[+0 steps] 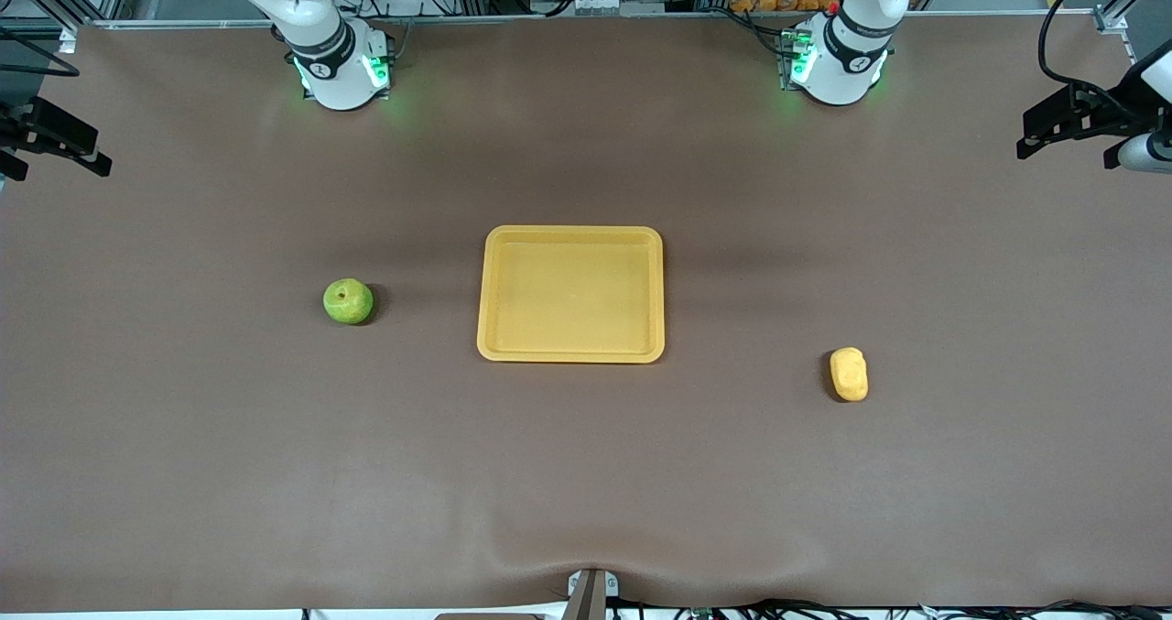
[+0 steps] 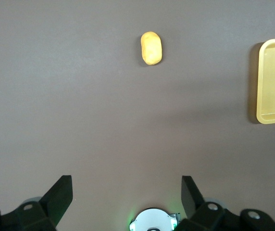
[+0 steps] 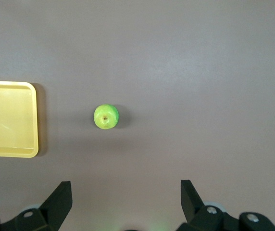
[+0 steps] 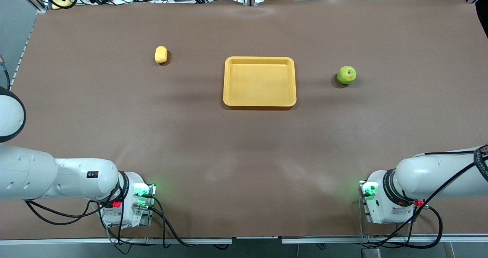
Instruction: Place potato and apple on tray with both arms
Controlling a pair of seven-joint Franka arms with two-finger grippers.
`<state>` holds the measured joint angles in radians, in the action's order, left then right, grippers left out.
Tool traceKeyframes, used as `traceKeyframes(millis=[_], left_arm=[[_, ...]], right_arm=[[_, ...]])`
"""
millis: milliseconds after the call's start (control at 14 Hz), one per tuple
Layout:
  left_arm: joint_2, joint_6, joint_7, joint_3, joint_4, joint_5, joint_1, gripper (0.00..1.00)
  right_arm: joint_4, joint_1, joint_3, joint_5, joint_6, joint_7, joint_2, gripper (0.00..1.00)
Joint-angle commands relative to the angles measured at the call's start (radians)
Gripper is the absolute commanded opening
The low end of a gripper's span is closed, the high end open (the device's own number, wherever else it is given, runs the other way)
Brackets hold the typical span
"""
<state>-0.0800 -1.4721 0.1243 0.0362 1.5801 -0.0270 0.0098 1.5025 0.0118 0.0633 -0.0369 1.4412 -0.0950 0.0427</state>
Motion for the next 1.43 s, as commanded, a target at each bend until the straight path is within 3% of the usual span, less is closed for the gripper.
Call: traceKeyframes(millis=[0,714,1143,1357], left_arm=[[-0.015,0.016,-0.018,0.004,0.001,0.016,0.007,1.00],[0.029,0.030,-0.069,0.007,0.001,0.033,0.006,1.00],[0.146,-0.028,-0.071,0.004,0.001,0.004,0.007,1.00],[0.231,-0.135,-0.109,0.004,0.012,0.018,0.007,1.00]], right_arm=[[0.013,0.022,-0.020,0.012,0.001,-0.008,0.022,1.00],[0.025,0.019,-0.016,0.011,-0.004,-0.003,0.022,1.00],[0.018,0.019,-0.014,0.011,-0.007,-0.011,0.017,1.00],[0.024,0.020,-0.014,0.011,-0.005,-0.011,0.003,1.00]])
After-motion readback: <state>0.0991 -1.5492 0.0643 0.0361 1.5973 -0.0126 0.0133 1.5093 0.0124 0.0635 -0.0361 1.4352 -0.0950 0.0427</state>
